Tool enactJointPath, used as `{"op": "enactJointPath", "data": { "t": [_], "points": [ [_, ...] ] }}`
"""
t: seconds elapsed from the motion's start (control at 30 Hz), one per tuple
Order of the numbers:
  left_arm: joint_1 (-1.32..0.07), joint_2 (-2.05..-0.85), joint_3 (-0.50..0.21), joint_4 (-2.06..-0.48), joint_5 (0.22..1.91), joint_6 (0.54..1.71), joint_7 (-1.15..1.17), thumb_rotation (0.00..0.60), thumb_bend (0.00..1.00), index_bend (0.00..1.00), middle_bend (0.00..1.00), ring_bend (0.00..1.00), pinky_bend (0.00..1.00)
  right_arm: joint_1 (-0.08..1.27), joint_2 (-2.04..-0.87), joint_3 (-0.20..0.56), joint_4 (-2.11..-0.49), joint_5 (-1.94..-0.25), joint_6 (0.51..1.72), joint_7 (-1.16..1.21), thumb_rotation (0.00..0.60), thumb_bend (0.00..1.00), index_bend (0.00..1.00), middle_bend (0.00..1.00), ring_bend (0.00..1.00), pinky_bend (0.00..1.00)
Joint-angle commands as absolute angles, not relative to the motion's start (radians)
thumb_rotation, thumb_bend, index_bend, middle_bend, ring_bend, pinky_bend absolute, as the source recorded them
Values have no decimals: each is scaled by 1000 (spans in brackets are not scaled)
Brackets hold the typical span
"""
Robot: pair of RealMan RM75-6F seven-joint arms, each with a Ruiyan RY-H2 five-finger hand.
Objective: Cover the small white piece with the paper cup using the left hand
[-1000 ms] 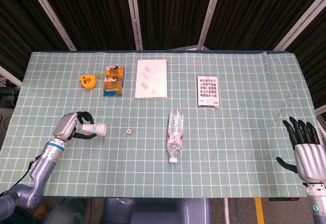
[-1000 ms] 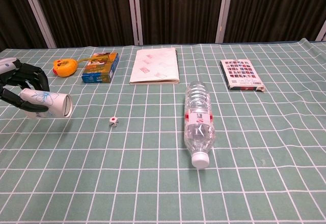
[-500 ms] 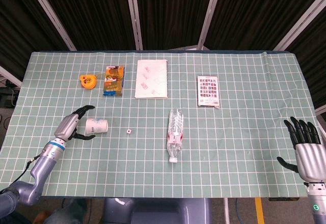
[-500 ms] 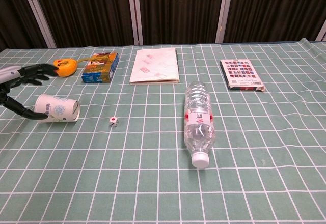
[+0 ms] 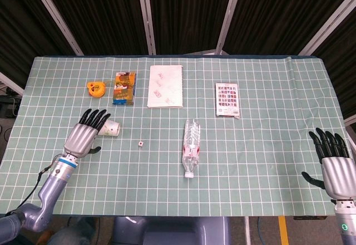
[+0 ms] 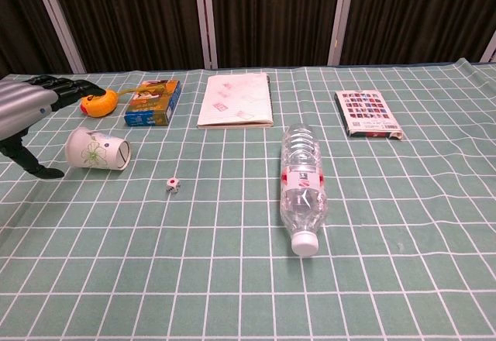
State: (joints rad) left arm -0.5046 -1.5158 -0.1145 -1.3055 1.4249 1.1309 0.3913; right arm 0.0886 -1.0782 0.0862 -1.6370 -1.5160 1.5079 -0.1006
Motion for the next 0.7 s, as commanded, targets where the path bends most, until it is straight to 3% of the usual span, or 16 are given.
{"op": "enactJointPath", "data": {
  "t": [0.03, 0.43, 0.7],
  "points": [
    [-556, -1596, -155, -1423, 1266, 1159, 1022, 600, 0, 36, 1, 0, 49, 88, -1077, 87, -1637, -1515, 1510, -100, 600, 0, 0, 0, 0, 0],
    [-650, -1701, -150, -1328, 1110, 1122, 1347, 600, 0, 85, 4, 0, 54, 88, -1079, 88, -1628, -1507, 1507, -97, 600, 0, 0, 0, 0, 0],
    [-676, -1744, -129, -1237, 1121, 1116, 1298, 600, 0, 120, 54, 62, 122, 90, -1082, 89, -1625, -1507, 1503, -98, 600, 0, 0, 0, 0, 0]
  ]
}}
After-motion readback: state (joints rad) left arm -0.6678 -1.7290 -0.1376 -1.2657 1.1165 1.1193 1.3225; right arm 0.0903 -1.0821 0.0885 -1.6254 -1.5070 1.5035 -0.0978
